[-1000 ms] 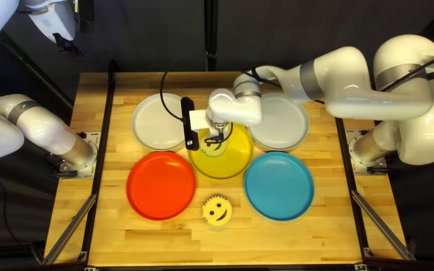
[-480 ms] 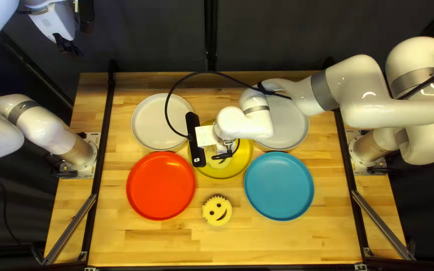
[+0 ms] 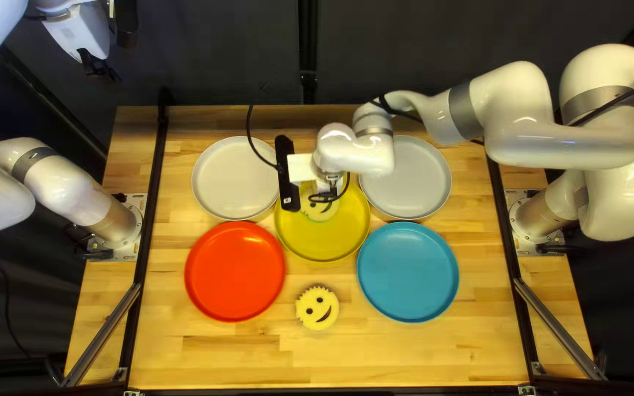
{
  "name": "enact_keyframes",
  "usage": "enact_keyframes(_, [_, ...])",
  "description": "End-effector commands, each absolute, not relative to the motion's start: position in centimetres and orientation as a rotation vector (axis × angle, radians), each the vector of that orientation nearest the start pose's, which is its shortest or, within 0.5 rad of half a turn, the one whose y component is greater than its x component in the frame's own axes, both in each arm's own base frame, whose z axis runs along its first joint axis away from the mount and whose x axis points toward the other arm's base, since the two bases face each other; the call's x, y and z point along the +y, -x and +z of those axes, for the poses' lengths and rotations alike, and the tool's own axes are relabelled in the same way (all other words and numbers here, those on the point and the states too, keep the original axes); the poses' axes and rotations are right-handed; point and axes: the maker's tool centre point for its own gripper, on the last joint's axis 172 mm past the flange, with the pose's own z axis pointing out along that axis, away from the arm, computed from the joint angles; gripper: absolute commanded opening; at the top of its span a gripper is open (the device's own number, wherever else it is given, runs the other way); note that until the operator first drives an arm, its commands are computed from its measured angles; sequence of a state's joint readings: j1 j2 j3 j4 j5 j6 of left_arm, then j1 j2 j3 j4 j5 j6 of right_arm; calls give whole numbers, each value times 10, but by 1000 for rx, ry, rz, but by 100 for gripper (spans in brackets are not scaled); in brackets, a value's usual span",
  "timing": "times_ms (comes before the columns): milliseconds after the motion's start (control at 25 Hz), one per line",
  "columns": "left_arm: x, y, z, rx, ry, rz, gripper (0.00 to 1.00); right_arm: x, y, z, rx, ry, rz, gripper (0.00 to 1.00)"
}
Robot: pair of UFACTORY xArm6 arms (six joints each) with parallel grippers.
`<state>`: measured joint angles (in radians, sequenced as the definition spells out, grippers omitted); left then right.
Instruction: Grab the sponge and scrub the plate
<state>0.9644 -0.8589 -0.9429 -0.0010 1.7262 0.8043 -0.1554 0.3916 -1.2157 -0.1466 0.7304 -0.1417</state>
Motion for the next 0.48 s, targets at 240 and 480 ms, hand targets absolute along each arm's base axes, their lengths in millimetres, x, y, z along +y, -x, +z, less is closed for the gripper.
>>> enact_keyframes(240, [190,-132,385,-246,3073,-75,100,-175,-555,89,-49,3247,-116,0])
enact_keyframes(480, [190,-132,385,-246,3073,-75,100,-225,-539,78,33,3227,-102,0])
